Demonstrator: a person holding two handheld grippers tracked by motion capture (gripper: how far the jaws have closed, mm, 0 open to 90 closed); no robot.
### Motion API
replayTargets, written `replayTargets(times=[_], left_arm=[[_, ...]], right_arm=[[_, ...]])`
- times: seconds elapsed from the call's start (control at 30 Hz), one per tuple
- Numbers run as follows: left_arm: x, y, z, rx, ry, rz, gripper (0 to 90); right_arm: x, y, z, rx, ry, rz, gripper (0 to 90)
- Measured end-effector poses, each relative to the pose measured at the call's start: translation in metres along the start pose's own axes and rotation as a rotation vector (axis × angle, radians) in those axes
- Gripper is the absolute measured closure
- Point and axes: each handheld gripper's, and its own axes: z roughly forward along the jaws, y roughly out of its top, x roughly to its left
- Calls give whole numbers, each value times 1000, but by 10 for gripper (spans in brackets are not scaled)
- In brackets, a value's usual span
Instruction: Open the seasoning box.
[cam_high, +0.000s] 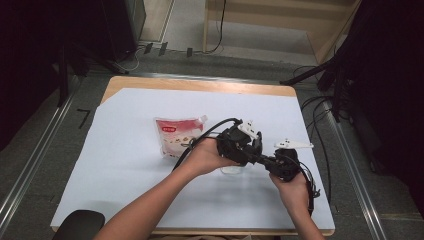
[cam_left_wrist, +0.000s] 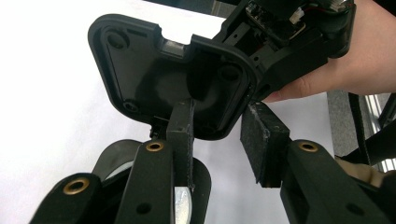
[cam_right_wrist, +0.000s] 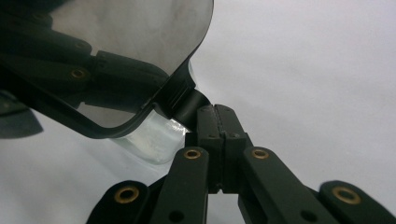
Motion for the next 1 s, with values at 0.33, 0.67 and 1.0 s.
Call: replayTargets(times=[0.33,0.67,1.0], left_arm=[[4,-3,1,-20,-35,-31,656],[11,-9,-22,-60,-71,-83,573],[8,-20,-41,-39,-75,-83,574]], right_arm=[[-1,1,0,-8,17,4,900],[2,-2,-21,-30,24,-6,875],[31,-17,-28,-6,71,-73,774]])
